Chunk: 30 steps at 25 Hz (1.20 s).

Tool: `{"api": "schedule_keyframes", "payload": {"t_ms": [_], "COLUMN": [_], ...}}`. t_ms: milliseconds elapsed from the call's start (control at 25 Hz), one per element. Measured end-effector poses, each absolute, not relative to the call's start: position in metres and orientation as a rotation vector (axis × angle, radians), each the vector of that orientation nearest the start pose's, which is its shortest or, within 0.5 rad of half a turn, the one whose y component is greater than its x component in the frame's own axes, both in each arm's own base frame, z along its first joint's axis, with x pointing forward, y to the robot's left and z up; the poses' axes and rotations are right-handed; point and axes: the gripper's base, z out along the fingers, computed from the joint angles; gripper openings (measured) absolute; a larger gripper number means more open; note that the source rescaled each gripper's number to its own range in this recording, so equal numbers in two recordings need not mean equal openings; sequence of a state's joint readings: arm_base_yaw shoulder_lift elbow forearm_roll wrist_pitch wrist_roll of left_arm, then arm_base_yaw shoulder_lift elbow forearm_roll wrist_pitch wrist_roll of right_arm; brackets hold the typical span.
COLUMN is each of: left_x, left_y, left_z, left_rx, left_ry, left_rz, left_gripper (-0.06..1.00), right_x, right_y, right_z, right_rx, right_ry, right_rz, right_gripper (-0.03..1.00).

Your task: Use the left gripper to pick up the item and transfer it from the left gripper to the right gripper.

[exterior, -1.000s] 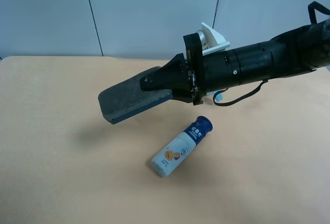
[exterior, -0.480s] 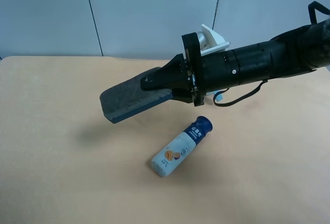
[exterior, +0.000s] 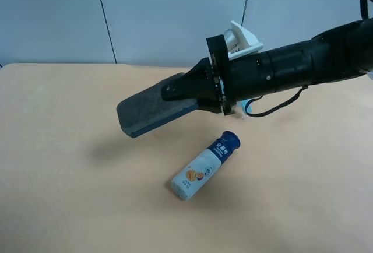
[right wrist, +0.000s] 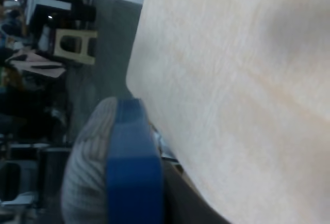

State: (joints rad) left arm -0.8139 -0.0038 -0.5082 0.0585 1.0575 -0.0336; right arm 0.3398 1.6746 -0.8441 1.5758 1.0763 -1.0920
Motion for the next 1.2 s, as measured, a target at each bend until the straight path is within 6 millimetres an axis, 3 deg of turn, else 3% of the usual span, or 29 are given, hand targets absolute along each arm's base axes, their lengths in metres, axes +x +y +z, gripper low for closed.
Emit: {"api": "schedule_keyframes", "payload": {"t_ms": [280, 480, 920, 1200], "left_x": [-0.003, -0.004, -0.006, -0.006], "left_y": [0.007, 0.007, 0.005, 0.005], "left_z": [0.28, 0.28, 0.28, 0.28], "left_rx": [0.558, 0.346, 0.072, 0.05], "left_ry": [1.965, 2.002, 2.026, 2.027], "left_rz": [-0.319, -0.187, -0.021, -0.007], "left_gripper": [1.0, 1.0, 1.0, 1.0], "right_x": [0.24, 0.233, 0.255, 0.247], "right_y": [0.165, 0.154, 0.083, 0.047], "right_z": [0.243, 0.254, 0.252, 0.241], "right_rx": [-0.501, -0.449, -0.181, -0.255], "right_ry": [2.374, 2.432, 2.503, 2.655], "right_rz": [1.472, 1.401, 1.217, 1.075], "right_gripper": [0.01, 0.01, 0.01, 0.01]}}
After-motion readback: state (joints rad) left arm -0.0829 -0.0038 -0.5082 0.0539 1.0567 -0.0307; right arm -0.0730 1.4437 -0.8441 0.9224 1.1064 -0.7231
